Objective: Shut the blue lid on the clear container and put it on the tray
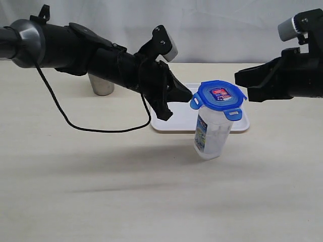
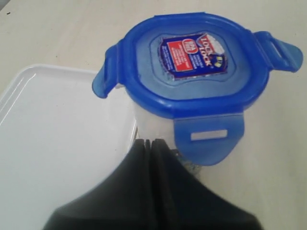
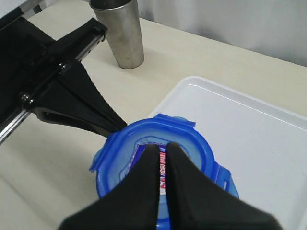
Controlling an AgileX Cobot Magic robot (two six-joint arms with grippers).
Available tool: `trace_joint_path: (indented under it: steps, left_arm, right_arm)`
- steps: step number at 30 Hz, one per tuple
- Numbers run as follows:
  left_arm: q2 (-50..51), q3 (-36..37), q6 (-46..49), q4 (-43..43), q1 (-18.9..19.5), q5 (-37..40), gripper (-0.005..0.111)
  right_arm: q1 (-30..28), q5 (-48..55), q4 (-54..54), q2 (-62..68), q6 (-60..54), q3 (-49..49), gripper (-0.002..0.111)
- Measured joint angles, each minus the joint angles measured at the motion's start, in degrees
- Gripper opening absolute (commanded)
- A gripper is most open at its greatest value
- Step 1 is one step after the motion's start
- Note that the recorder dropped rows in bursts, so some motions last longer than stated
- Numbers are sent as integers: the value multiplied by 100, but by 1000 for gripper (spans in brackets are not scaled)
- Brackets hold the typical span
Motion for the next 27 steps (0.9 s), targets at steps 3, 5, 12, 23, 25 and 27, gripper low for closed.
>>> trace_joint_path:
  steps: [3,5,12,23,25,27]
  left_arm:
    - [0,0,0,0,0,74,0]
    - [0,0,0,0,0,116,0]
    - [-14,0,-36,0,0,144,0]
    - [-41,0,-47,11,0,-170,0]
    - [-41,0,-47,24,0,-170,0]
    - [-41,4,-58,24,0,-170,0]
  right_arm:
    - [0,-21,0,0,-28,0,4]
    - [0,-21,0,0,-51,0,4]
    - [0,-34,0,0,-73,0,4]
    - [30,-136,0,186,-89,0,4]
    - [91,-123,0,249,-141,0,4]
    - [180,-99,0,273,-187,0,4]
